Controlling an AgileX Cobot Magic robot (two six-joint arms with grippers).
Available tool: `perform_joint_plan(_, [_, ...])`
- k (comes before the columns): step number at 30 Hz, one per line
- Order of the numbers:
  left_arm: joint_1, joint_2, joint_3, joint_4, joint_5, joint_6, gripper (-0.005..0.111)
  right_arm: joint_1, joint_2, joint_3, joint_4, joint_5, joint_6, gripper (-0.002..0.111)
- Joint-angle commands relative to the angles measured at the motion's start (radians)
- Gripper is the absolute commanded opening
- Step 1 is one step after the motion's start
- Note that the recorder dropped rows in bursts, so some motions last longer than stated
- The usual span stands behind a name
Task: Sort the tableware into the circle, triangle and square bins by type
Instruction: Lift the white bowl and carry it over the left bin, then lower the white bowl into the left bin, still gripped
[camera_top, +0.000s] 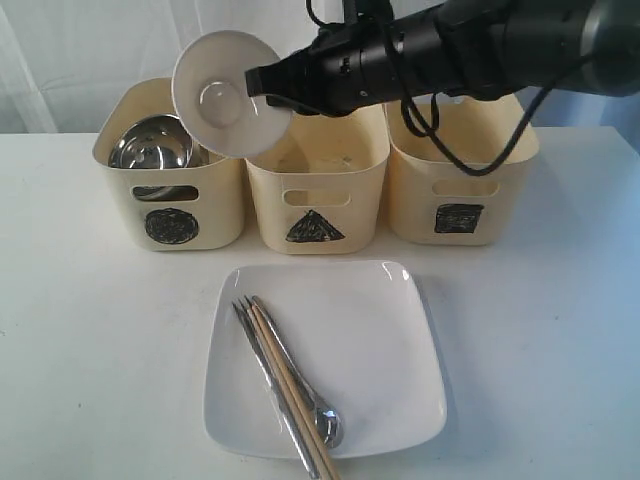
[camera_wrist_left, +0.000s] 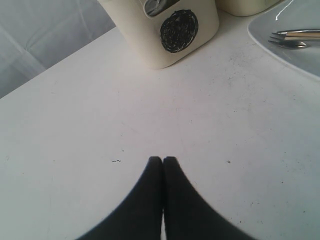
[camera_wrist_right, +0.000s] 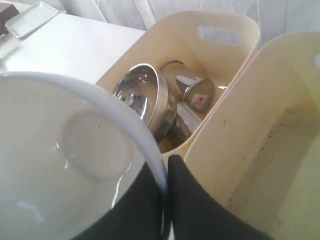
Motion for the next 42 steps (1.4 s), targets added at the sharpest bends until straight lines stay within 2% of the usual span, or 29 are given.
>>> perform_joint_plan(1, [-0.004, -0.005, 0.004, -0.003, -0.002, -0.002, 0.0, 0.0, 0.108, -0.118, 0.161, 0.026, -0.193, 0.0])
perform_joint_plan(6, [-0.004, -0.005, 0.004, -0.003, -0.002, -0.002, 0.0, 0.016, 0.188, -0.207, 0.258, 0.068, -0.291, 0.0])
perform_joint_plan(18, [-0.004, -0.005, 0.004, -0.003, -0.002, -0.002, 0.0, 0.072, 0.309, -0.368, 0.258, 0.067, -0.363, 0.0])
perform_joint_plan(33, [-0.004, -0.005, 0.004, -0.003, -0.002, -0.002, 0.0, 0.059, 0.314, -0.38, 0.209, -0.204, -0.363, 0.0])
perform_joint_plan(42, [-0.004, -0.005, 0.004, -0.003, -0.002, -0.002, 0.0, 0.057, 0.386, -0.399, 0.209, -0.202, -0.407, 0.0])
